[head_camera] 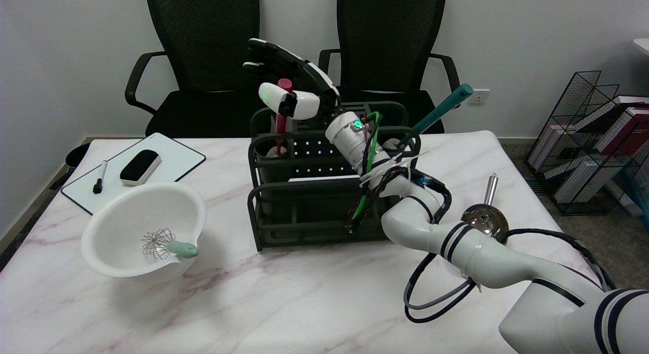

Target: Pick up the pink sponge bottle brush.

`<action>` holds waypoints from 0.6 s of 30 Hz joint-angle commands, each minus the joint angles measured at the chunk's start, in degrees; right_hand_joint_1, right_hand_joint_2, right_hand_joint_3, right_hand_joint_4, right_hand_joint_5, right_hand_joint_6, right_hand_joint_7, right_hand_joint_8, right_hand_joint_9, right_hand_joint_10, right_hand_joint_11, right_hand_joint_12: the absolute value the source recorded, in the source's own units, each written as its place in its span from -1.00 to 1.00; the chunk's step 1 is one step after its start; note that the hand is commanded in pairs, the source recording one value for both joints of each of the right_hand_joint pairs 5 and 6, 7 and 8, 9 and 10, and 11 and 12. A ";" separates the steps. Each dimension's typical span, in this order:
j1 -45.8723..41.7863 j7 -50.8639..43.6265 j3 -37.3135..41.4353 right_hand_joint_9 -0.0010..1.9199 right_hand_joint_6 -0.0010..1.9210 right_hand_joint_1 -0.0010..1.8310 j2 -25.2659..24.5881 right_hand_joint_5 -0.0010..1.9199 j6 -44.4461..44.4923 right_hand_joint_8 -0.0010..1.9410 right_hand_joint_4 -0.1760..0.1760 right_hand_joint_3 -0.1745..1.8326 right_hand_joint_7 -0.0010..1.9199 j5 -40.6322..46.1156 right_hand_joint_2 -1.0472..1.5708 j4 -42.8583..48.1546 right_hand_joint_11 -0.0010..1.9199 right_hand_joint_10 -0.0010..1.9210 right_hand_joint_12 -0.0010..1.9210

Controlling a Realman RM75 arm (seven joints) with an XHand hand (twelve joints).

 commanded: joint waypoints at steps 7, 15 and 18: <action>-0.12 -0.07 0.48 -0.21 -0.25 0.49 -0.18 -0.24 -0.41 -0.26 0.00 0.35 -0.25 0.91 0.30 0.43 -0.13 -0.21 -0.13; -0.28 -0.07 0.24 -0.27 -0.16 0.47 -0.26 -0.16 -0.48 -0.28 0.00 0.67 -0.27 0.91 0.07 0.43 -0.30 -0.27 -0.30; -0.28 -0.07 0.09 -0.25 -0.15 0.45 -0.34 -0.15 -0.48 -0.17 0.00 0.59 -0.16 0.91 0.05 0.43 -0.30 -0.25 -0.30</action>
